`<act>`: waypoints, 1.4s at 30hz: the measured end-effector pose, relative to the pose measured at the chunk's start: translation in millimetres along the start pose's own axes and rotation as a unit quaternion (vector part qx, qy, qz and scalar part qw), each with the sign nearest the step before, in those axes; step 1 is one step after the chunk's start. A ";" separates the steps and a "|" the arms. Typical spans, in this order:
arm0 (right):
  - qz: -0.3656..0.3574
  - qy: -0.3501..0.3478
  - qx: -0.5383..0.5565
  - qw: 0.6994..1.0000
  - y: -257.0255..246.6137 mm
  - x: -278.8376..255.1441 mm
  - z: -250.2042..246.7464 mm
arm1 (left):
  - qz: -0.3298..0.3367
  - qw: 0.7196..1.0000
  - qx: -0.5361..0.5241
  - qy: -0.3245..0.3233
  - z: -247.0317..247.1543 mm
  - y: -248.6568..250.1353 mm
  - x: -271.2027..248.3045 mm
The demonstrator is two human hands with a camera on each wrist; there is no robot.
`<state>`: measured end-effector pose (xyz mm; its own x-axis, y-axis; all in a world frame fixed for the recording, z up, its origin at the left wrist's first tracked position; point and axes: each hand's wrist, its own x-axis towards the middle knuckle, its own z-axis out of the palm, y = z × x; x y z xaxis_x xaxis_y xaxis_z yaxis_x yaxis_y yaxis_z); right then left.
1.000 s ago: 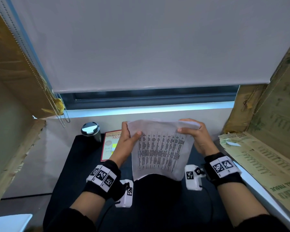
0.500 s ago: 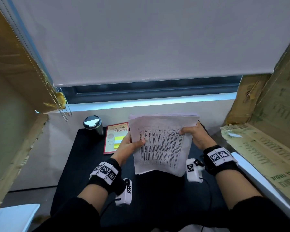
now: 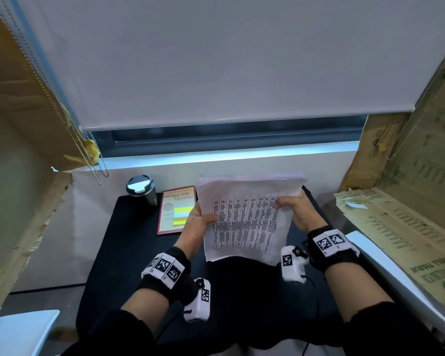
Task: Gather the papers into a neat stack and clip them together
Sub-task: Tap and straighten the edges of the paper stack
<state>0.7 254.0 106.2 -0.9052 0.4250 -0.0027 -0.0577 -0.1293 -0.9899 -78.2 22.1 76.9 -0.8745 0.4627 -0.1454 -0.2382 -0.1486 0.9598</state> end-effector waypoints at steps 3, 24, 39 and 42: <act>-0.010 -0.002 -0.027 1.000 7.4 -2.9 -1.0 | 0.018 0.999 0.041 -0.007 -1.9 -3.5 -5.2; -0.034 -0.052 0.021 0.998 -5.2 -0.8 -9.4 | 0.122 0.991 0.052 -0.032 1.3 25.5 -7.0; 0.025 -0.025 -0.028 0.999 -5.5 -0.3 -14.7 | 0.104 0.993 0.041 -0.047 3.8 27.4 -4.6; -0.055 -0.037 -0.086 0.994 -36.6 -10.3 -15.5 | 0.111 0.992 0.043 -0.040 4.0 27.0 -5.0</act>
<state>18.6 268.3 140.2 -0.9261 0.3606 0.1110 -0.0908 0.0725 -0.9932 -78.6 19.3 104.5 -0.8640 0.4956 0.0891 -0.0025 -0.1812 0.9834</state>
